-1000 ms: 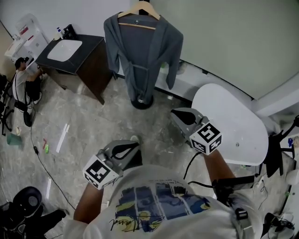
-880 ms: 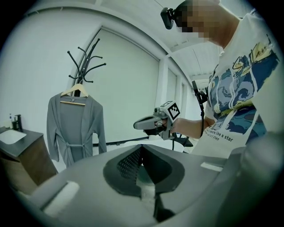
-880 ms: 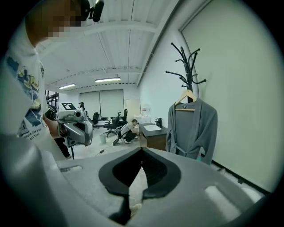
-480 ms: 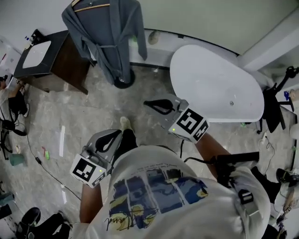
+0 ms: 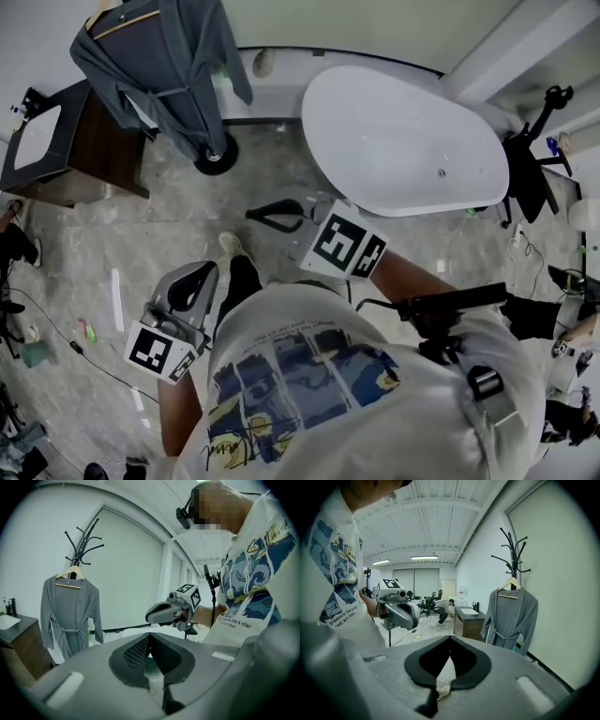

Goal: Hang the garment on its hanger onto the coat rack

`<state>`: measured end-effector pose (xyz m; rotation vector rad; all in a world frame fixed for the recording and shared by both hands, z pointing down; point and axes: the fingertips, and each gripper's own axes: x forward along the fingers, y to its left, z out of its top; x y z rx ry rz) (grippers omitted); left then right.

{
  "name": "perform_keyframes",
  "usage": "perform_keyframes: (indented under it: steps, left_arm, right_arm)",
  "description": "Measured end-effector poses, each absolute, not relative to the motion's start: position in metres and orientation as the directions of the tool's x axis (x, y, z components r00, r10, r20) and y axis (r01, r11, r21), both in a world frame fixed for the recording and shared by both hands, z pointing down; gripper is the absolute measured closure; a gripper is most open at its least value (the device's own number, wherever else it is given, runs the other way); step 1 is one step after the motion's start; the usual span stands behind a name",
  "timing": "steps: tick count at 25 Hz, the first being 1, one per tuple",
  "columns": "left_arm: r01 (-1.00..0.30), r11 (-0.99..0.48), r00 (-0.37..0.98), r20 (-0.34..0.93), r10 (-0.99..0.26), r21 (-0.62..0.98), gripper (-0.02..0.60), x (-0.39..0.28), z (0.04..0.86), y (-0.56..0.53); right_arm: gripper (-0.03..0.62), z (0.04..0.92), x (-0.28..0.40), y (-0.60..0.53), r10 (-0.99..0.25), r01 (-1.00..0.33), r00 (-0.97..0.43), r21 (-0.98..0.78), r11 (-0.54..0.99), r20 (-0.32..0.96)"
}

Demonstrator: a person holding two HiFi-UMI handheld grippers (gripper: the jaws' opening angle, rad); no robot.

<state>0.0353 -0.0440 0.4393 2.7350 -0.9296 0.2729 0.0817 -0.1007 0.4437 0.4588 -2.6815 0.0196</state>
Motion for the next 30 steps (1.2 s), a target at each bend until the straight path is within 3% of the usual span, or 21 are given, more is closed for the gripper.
perform_keyframes:
  steps: [30]
  left_arm:
    - [-0.619, -0.77, 0.776, 0.267, -0.571, 0.153, 0.58, 0.019, 0.439, -0.028]
  right_arm:
    - [0.592, 0.447, 0.051, -0.083, -0.274, -0.26, -0.858, 0.093, 0.961, 0.435]
